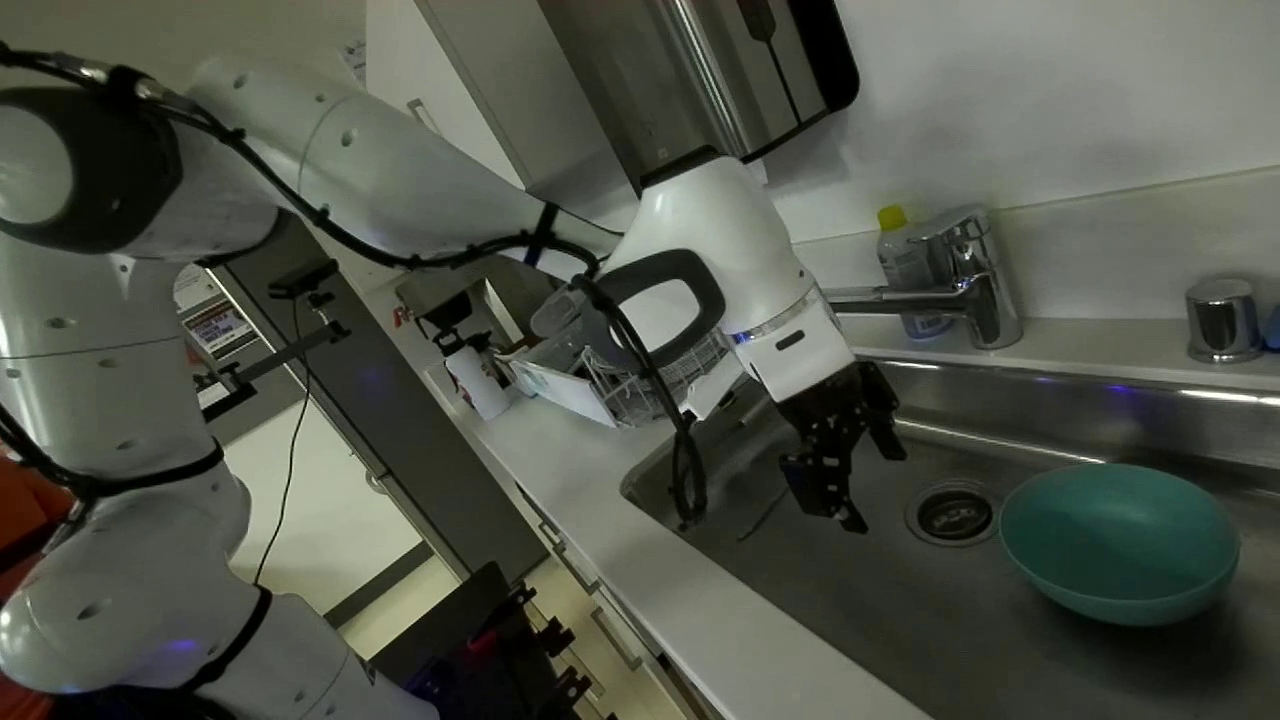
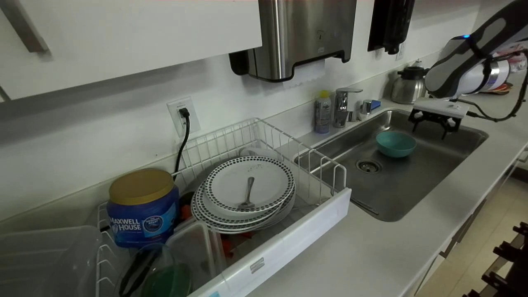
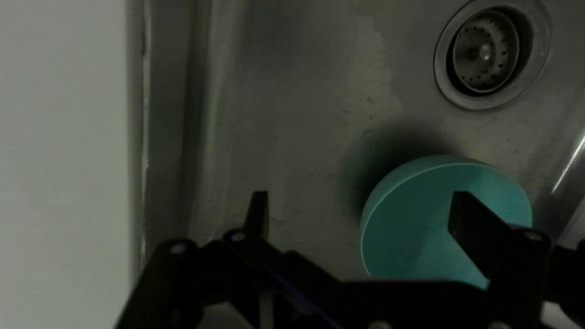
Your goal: Pick up the light blue bowl from the dish rack and put it in the sink.
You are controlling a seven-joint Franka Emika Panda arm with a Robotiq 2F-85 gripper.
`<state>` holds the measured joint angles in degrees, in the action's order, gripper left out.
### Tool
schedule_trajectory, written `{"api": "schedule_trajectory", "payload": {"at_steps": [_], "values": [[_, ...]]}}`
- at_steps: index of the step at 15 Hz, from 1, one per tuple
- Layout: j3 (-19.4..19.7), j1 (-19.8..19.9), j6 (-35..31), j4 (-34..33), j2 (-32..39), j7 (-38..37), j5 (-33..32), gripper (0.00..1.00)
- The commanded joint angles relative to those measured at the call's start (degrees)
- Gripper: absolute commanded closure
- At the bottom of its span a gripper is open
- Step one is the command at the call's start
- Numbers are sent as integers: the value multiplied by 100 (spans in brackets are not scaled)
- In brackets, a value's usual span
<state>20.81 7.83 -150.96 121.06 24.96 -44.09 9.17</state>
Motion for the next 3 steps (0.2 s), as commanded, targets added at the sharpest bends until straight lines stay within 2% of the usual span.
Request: {"api": "schedule_trajectory", "payload": {"at_steps": [1, 3], "values": [[73, -203, -13, 741, -859, -28, -383, 0], [39, -230, -7, 891, -1101, -45, -586, 0]]}}
